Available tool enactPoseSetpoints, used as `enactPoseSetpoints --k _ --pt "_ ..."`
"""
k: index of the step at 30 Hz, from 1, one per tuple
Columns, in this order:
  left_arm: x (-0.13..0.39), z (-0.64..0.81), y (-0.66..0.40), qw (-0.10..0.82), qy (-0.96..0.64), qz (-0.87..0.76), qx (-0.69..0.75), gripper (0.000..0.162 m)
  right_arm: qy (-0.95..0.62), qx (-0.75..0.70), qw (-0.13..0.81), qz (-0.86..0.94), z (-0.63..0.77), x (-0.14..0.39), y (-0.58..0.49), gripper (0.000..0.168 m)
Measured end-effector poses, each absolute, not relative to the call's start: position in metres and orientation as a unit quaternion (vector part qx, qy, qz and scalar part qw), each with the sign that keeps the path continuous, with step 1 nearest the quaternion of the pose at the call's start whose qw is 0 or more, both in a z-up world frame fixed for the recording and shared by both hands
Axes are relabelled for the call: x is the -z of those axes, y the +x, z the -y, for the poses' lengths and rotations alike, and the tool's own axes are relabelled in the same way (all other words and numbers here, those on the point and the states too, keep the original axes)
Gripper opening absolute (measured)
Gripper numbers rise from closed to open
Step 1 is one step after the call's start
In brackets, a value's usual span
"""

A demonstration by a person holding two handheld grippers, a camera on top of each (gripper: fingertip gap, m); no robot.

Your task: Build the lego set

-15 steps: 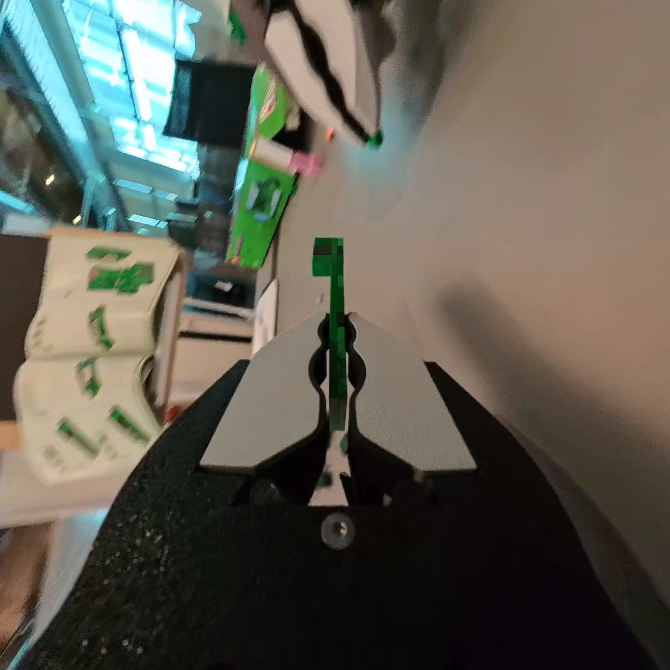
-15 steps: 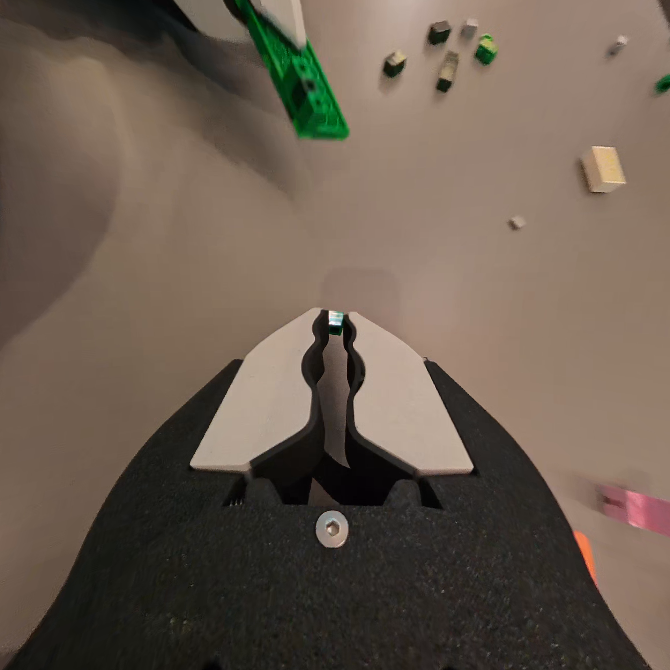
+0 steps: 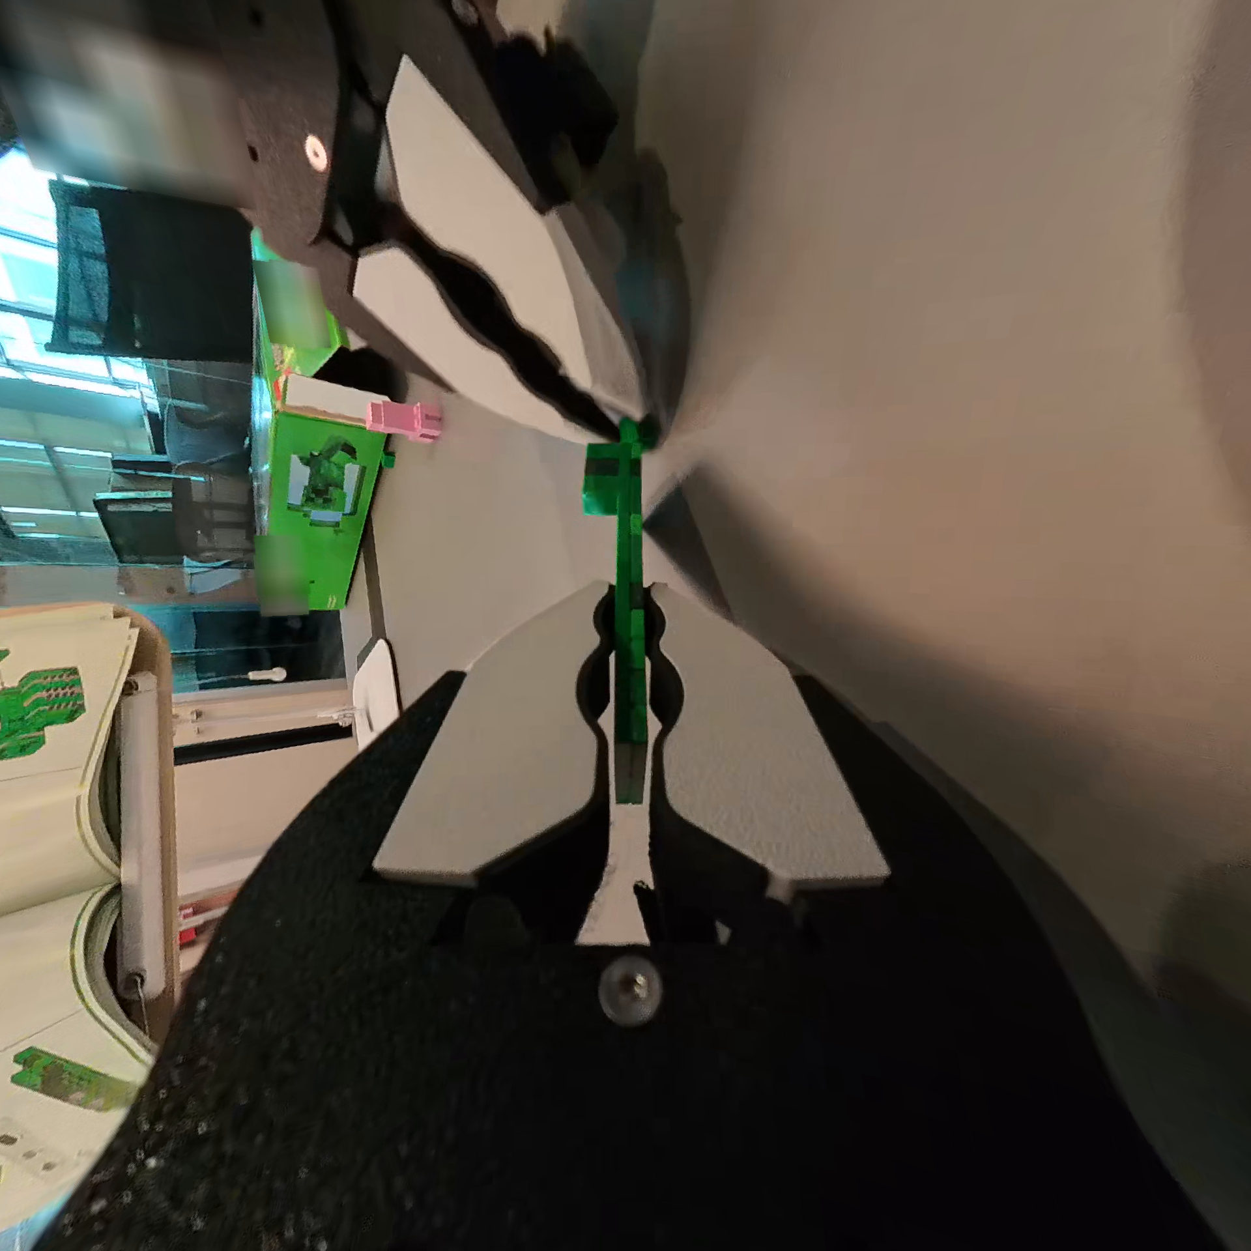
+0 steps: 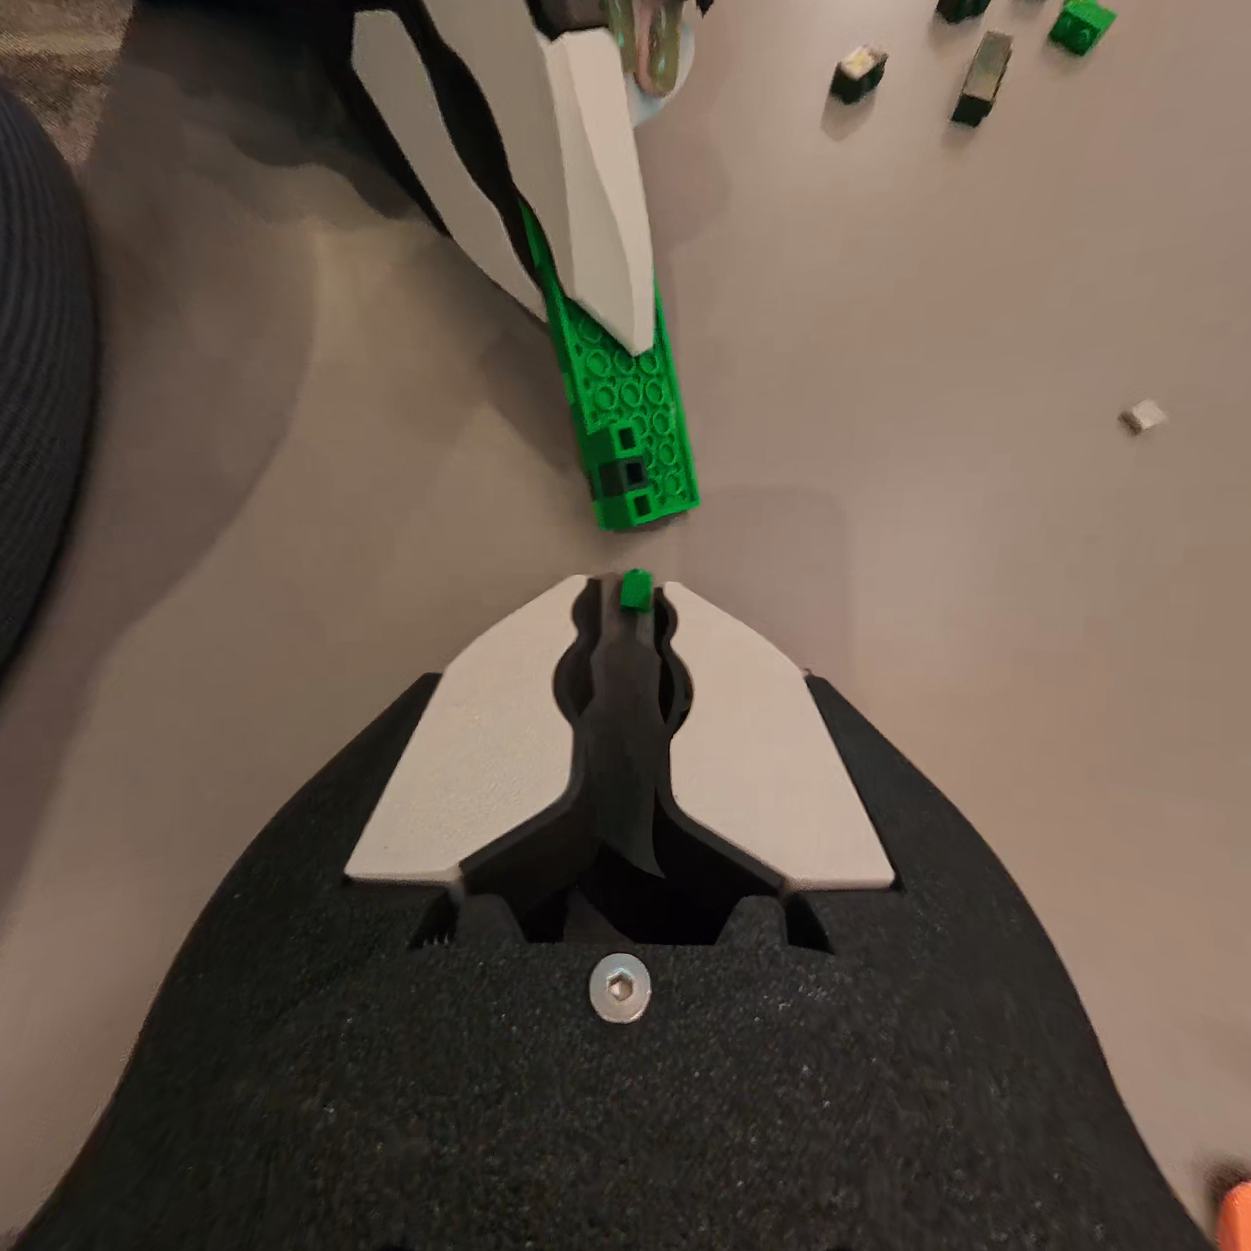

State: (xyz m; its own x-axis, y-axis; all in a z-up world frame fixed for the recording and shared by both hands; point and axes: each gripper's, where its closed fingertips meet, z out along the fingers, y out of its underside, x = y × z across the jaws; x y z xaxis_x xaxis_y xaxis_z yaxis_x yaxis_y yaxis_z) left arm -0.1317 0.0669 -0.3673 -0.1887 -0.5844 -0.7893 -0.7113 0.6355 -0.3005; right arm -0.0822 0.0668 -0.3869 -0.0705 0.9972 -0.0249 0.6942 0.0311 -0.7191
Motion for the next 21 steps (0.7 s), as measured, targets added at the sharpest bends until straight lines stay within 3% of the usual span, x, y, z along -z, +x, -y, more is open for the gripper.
enactPoseSetpoints --k 6,15,21 --pt "0.360 -0.071 -0.138 0.486 -0.440 -0.753 -0.057 0.006 -0.667 -0.300 0.256 0.632 -0.069 0.386 -0.068 0.023" --pt "0.358 -0.071 -0.142 0.489 -0.434 -0.753 -0.071 0.005 -0.699 -0.260 0.270 0.608 -0.067 0.392 -0.084 0.008" --pt "0.357 -0.065 -0.145 0.506 -0.410 -0.755 -0.073 0.005 -0.700 -0.260 0.240 0.620 -0.064 0.391 -0.080 0.008"
